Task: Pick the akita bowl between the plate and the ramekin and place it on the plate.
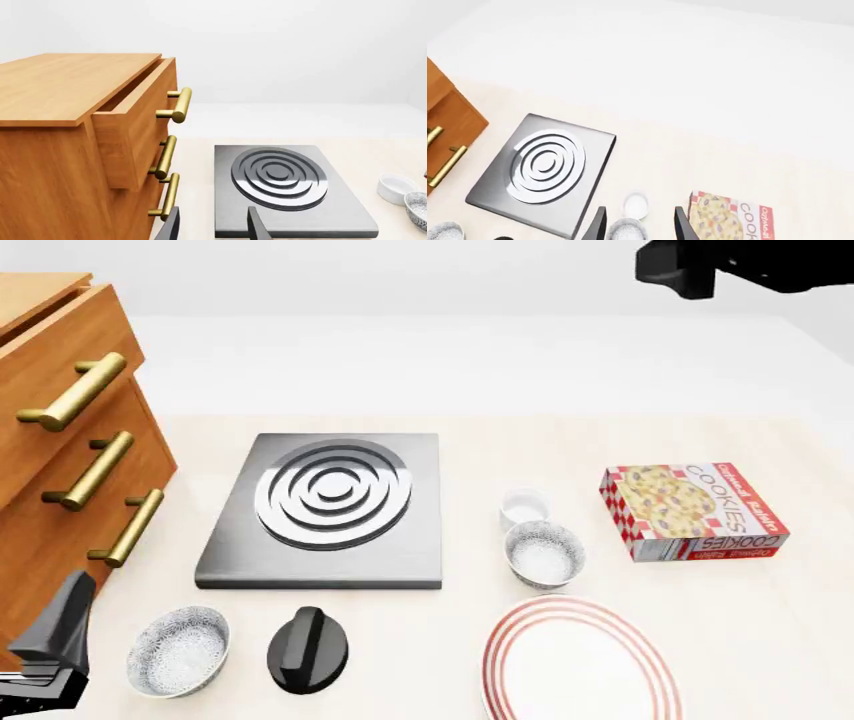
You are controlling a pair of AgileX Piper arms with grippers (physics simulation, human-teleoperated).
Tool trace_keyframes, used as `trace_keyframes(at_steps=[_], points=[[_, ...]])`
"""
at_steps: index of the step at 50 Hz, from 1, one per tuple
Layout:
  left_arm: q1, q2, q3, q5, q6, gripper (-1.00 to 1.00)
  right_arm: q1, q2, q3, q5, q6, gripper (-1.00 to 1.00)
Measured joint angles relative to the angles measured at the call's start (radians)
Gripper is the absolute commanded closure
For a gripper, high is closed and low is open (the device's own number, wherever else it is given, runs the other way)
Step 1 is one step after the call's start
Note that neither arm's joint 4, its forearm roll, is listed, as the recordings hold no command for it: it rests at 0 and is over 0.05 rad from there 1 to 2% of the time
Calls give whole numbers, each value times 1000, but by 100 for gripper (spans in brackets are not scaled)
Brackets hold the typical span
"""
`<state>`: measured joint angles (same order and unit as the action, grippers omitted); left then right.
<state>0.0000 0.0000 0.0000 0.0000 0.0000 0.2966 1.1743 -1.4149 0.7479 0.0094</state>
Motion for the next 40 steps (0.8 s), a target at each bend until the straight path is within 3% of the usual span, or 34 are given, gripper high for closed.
trace_keyframes(at_steps=[18,40], points=[[0,0,0,0,0,-100,-54,19,83,12,82,-100],[0,0,0,0,0,-100,-96,71,234,-100,180,-100]])
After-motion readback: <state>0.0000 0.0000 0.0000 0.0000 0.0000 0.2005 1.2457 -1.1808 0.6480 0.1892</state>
